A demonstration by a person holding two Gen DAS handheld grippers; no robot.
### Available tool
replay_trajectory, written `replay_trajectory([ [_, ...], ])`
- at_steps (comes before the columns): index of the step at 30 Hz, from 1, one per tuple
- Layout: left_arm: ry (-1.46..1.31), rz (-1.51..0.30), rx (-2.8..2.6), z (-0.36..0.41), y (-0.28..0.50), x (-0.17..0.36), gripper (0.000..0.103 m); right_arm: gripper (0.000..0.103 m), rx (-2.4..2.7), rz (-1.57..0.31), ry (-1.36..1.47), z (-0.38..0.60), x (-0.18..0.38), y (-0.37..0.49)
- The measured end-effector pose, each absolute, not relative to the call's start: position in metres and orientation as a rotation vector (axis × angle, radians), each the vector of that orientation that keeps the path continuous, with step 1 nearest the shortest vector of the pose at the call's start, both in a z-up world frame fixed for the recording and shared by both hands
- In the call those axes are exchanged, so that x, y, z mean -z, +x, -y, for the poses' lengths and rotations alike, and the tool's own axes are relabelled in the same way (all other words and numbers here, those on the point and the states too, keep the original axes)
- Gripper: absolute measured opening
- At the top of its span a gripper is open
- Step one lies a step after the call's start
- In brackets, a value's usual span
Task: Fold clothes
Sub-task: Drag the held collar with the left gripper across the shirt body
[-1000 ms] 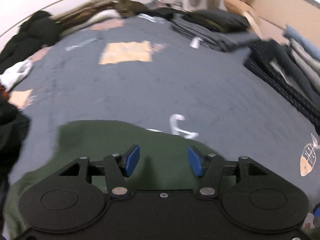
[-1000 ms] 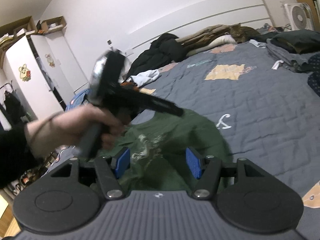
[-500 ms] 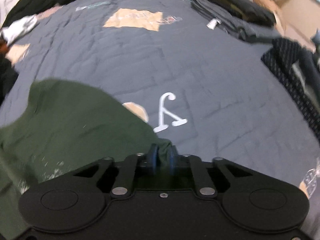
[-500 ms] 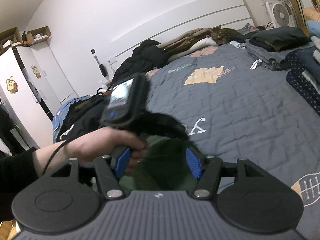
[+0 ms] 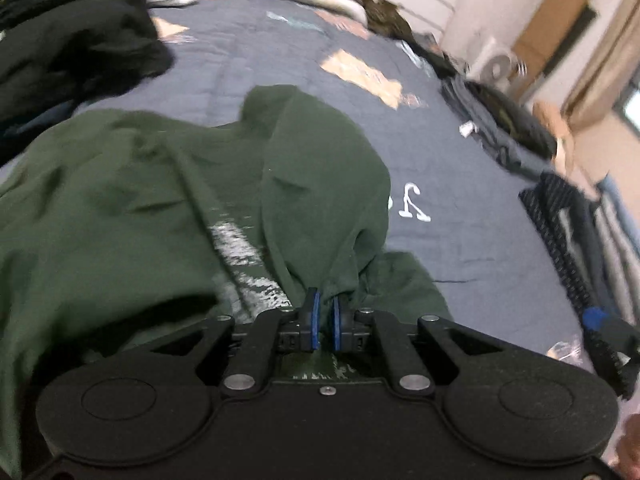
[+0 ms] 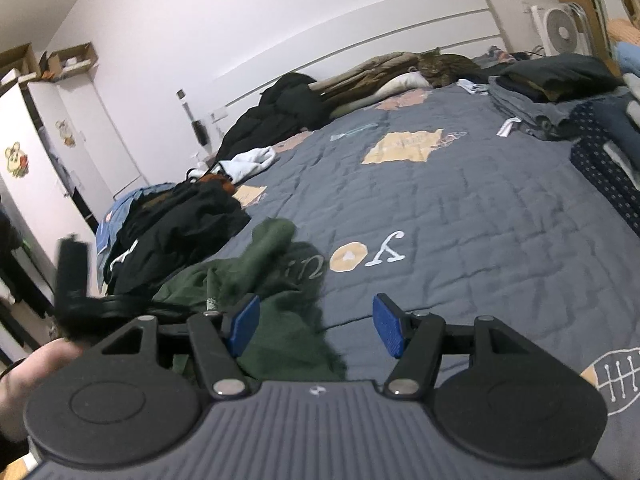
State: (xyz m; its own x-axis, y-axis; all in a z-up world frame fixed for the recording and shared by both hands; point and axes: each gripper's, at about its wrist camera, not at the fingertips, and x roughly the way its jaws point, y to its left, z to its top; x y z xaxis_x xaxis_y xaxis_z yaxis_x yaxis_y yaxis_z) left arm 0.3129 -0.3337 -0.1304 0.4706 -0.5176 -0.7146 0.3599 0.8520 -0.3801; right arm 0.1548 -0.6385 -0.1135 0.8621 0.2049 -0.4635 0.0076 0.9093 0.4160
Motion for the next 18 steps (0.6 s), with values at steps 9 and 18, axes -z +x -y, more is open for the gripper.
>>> replay_trajectory([
  [9, -0.307, -0.974, 0.464, 0.254, 0.253, 0.143, 0.006, 0.062, -0.168, -0.550, 0.340, 0.606, 0.109, 0.160],
  [18, -0.258, -0.844, 0.407, 0.237, 0.237, 0.120, 0.034, 0.062, -0.240, -0.578, 0.175, 0.554, 0.108, 0.164],
])
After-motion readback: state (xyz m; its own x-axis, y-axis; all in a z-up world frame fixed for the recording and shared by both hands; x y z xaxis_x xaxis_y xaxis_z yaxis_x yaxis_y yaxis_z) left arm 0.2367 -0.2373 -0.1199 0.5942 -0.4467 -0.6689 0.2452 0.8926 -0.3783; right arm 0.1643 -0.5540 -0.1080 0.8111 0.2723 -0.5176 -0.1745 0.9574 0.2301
